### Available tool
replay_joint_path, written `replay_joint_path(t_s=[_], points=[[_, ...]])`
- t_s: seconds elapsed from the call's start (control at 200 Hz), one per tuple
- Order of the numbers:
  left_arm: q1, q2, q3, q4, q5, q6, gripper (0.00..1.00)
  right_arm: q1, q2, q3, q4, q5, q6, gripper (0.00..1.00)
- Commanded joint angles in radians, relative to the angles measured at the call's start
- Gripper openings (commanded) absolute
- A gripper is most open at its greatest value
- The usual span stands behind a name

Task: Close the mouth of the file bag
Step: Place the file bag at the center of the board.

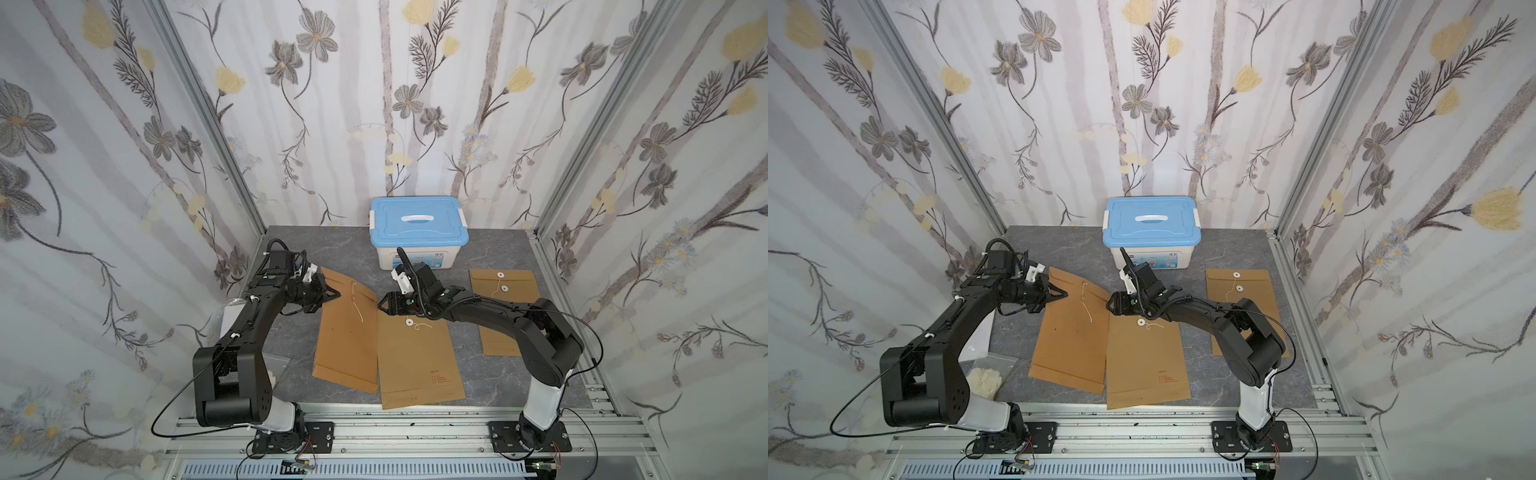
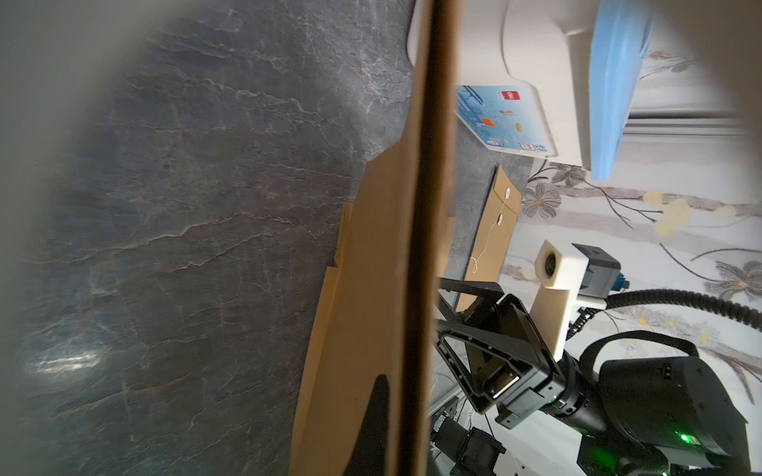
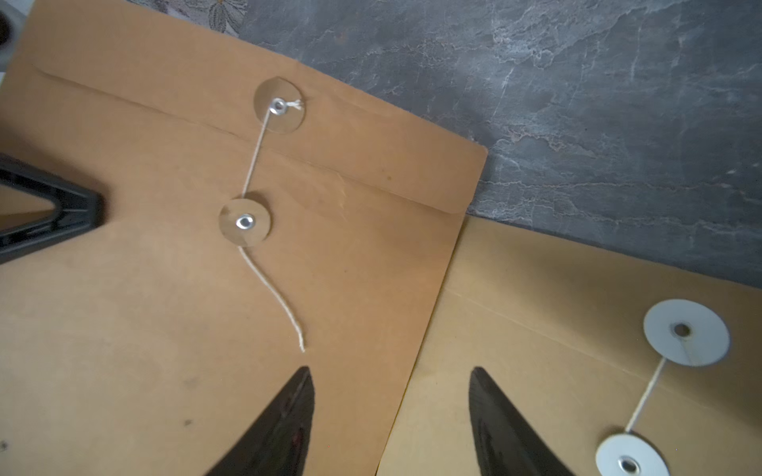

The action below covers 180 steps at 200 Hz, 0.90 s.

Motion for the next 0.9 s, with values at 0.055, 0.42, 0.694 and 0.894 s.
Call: replay_joint_path(t_s=[0.055, 0.42, 0.694, 0.894], points=[[0.021, 0.01, 0.029, -0.062, -0.061, 0.062, 0.0, 0.009, 0.02, -0.046, 0.096, 0.085, 0.047, 0.62], [0.034, 0.04, 0.049, -0.071, -0.155, 0.048, 0.0, -0.037, 0.084, -0.133, 0.215, 0.109, 0.179, 0.62], [0.045, 0.126, 0.137, -0.152, -0.18, 0.112, 0.0, -0.113, 0.093, -0.128, 0.227, 0.086, 0.175, 0.62], [0.045, 0.197, 0.177, -0.197, -0.234, 0.145, 0.0, -0.114, 0.045, -0.073, 0.135, 0.083, 0.101, 0.62]])
